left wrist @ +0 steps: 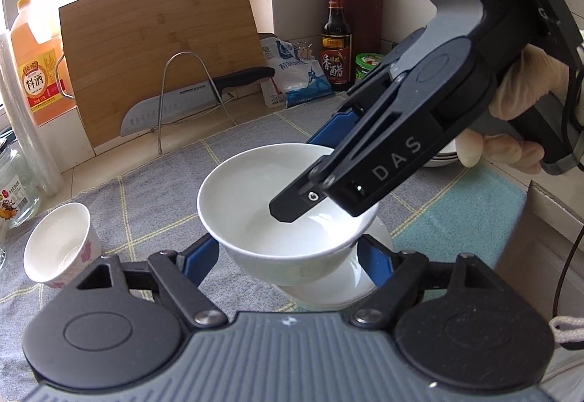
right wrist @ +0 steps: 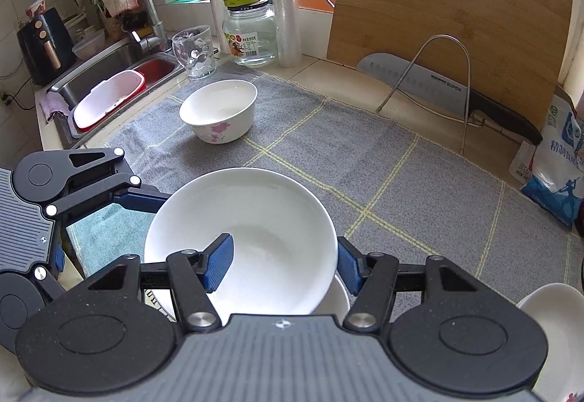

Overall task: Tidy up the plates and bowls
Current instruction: 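Carry the bowl with the right tool and lower it into another bowl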

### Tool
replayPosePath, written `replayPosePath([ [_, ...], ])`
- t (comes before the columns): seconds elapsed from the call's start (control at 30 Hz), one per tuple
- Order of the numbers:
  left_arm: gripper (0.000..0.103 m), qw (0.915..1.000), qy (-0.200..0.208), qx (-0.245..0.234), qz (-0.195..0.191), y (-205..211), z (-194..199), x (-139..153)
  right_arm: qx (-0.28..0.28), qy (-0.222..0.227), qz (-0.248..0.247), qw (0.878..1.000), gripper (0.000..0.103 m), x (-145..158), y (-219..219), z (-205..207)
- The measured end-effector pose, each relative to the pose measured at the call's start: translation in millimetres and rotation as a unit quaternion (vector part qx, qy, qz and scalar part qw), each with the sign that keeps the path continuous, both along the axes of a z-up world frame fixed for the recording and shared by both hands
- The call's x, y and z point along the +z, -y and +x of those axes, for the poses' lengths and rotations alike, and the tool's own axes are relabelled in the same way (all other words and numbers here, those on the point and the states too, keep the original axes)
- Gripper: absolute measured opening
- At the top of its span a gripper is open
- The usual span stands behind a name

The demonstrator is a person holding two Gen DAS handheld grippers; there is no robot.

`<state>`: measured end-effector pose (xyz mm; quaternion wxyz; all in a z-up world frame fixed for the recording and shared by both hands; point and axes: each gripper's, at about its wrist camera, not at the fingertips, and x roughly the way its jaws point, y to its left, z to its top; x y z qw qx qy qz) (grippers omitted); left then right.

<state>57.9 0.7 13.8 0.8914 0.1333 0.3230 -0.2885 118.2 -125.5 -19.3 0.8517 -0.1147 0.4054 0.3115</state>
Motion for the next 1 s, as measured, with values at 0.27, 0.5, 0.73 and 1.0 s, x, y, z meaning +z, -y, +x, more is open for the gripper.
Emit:
replayPosePath([
  [0.27,0.082,0.9997,-0.015,-0.019,0.003,14,1,-9,-0.023,-0.01,0.0,1.0,0.066,-9,17,-7],
  [0.5,0.082,0.9993,-0.027,-0.025,0.009,18,3,-17,-0.027,-0.015,-0.012,0.999,0.066,-19,19,-8],
  [0.73,0.082,0.9989,-0.038,-0.023,0.014,18,5,-22,-0.022,-0.017,-0.013,1.0,0.066,-23,20,-9],
  [1.0,0.082,0.9986,-0.045,-0.023,0.016,20,8,-25,-0.02,-0.02,-0.017,0.999,0.066,-26,18,-7],
])
